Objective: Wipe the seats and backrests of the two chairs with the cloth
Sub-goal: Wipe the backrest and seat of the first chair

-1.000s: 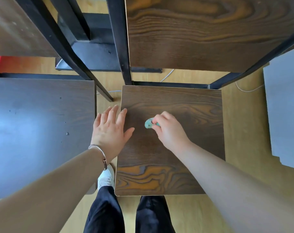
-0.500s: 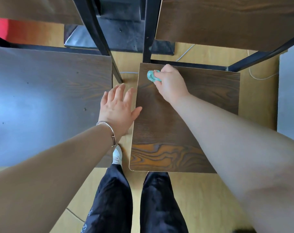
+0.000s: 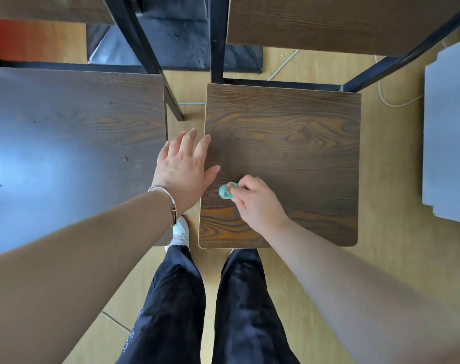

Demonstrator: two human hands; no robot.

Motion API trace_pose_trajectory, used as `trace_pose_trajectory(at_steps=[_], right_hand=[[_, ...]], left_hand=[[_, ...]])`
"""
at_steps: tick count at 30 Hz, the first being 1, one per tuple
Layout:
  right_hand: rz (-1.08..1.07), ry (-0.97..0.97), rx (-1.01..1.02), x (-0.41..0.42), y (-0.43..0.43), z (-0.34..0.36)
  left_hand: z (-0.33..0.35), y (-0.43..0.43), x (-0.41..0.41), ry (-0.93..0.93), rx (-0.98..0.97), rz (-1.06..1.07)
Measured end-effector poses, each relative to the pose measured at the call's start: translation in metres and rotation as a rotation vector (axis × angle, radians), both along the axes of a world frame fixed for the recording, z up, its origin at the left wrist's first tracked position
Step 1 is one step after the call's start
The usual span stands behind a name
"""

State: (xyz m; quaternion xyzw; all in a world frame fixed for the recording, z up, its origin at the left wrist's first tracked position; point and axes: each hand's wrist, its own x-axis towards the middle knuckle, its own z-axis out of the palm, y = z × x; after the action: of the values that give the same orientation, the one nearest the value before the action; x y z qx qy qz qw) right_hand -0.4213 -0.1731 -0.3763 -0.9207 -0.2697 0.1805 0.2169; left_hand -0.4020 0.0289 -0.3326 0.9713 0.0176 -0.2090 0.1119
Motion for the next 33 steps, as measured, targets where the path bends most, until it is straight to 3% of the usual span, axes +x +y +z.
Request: trace_pose_trajectory(at_steps=[2, 5, 11, 17, 21, 27, 33], right_hand=[[-0.059, 0.041, 0.04, 0.008, -0.003, 0.005], [-0.326, -0.024, 0.111, 0.052, -0.023, 0.014], [-0.707, -0.067, -0.253, 0.169, -0.086, 0.023], [-0.598, -0.045, -0.223, 0.153, -0.075, 0.007], [-0.425, -0.007, -0.139, 0.101, -0.055, 0.002], [-0.375, 0.007, -0.004, 0.017, -0.029, -0.005], [-0.317, 0.047, 0.003, -0.085, -0.007, -0.002]], left_hand=[[0.0, -0.005, -0.002, -0.012, 0.004, -0.007], [-0.002, -0.013, 0.0, -0.024, -0.007, 0.016], [-0.008, -0.034, 0.004, 0.0, -0.004, 0.029], [-0.005, -0.041, 0.001, -0.029, 0.002, 0.07], [0.004, -0.033, -0.014, -0.036, 0.008, 0.085], [0.008, -0.019, -0.044, -0.009, 0.016, 0.01], [0.019, -0.007, -0.079, -0.021, 0.001, -0.093]])
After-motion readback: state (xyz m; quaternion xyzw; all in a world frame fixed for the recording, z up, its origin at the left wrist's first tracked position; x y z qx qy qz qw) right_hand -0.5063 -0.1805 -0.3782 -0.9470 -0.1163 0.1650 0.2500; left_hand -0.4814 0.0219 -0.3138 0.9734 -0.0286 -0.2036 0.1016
